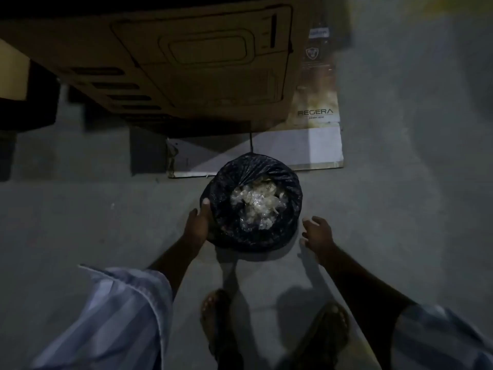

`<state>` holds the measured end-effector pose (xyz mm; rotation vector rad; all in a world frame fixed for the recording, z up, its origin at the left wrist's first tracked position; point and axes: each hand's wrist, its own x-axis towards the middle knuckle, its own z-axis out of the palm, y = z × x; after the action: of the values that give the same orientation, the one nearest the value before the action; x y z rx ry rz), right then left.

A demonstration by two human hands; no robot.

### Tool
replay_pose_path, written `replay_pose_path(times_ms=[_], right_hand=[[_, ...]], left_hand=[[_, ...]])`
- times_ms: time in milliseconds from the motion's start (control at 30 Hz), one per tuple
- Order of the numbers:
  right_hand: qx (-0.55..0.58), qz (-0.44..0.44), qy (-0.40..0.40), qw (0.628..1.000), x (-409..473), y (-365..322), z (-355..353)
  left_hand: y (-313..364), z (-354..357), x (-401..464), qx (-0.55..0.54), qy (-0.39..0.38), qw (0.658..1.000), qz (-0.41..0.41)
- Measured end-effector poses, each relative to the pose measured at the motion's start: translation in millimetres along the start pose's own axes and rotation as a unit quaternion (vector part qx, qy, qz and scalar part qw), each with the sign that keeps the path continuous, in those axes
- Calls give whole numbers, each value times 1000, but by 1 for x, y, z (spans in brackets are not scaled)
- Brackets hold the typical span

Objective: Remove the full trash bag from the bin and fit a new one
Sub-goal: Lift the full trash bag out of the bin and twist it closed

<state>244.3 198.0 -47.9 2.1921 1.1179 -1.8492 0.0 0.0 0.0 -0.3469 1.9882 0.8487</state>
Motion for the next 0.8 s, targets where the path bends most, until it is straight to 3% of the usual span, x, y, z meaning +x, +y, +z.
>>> replay_pose_path(times_ms=[200,467,700,800], right_hand=[[67,60,-25,996,-3,-4,7],[58,94,-67,992,0,19,18],[86,95,-81,988,19,35,24],[106,107,-85,985,30,40,27]], left_hand=[[12,2,-22,-65,-53,996,-31],[-8,7,0,-95,15,992,-86],[-21,11,-2,-93,7,993,-70],[-28,8,5,-108,-19,989,-99]])
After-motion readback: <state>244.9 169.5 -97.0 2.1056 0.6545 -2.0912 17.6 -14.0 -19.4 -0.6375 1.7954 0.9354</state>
